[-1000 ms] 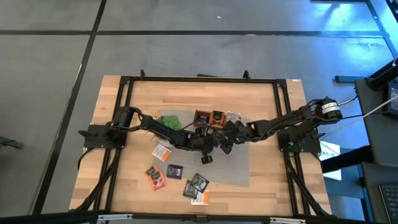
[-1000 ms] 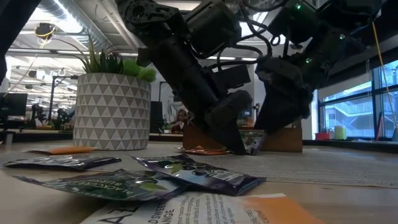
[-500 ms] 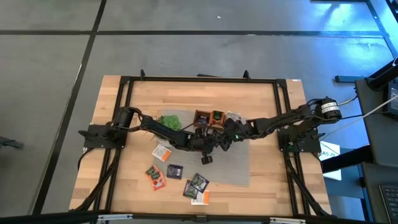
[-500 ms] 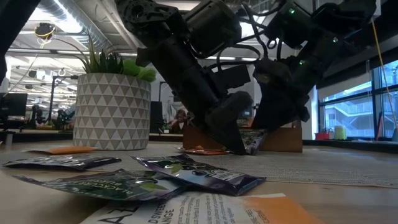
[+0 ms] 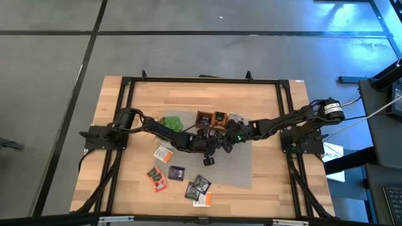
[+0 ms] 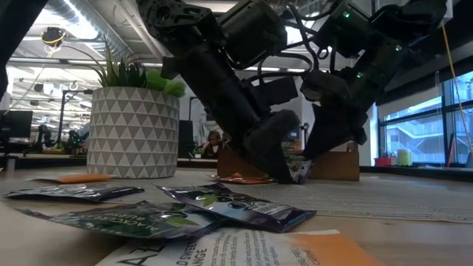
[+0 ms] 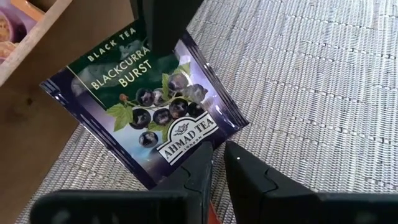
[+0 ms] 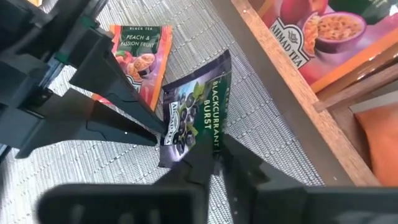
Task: Pick & Place Tea
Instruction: Put the violet tea bag into the left section of the wooden organizer, then adjust the violet tea bags in the wooden organizer, then put the orange tea bag into the middle section of the wooden organizer
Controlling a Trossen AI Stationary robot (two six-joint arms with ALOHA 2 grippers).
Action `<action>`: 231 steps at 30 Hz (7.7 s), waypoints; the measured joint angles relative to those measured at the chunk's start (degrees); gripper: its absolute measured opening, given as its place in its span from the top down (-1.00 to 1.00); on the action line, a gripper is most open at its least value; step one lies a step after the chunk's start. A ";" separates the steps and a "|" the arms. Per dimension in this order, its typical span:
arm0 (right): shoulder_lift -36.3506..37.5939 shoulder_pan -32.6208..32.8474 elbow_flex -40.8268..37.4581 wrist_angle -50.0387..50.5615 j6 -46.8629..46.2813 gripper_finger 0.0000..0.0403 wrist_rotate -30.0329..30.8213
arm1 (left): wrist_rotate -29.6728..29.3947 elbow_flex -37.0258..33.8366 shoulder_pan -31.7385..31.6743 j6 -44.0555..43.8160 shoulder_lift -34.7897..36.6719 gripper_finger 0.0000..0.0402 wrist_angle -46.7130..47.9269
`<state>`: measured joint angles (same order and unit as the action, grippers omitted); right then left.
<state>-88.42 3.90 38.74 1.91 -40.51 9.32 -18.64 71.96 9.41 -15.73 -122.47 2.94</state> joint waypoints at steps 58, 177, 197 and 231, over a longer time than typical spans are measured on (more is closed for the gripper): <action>-10.95 -5.18 21.84 5.99 45.87 0.99 24.13 | -20.35 -18.21 18.62 4.94 39.42 0.79 -4.41; -18.73 0.86 27.69 13.23 46.65 0.37 16.02 | -20.25 -18.13 18.62 3.92 39.45 0.79 -2.71; -18.75 -7.08 27.56 12.87 45.55 0.37 22.46 | -20.11 -18.14 18.62 3.91 39.45 0.81 -2.69; -5.50 2.44 23.48 17.43 35.34 0.37 14.61 | -18.37 -18.14 18.62 3.87 39.45 0.81 -2.71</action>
<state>-93.92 6.34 62.22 19.34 -5.17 23.93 -37.01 53.82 28.03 -11.86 -83.02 0.23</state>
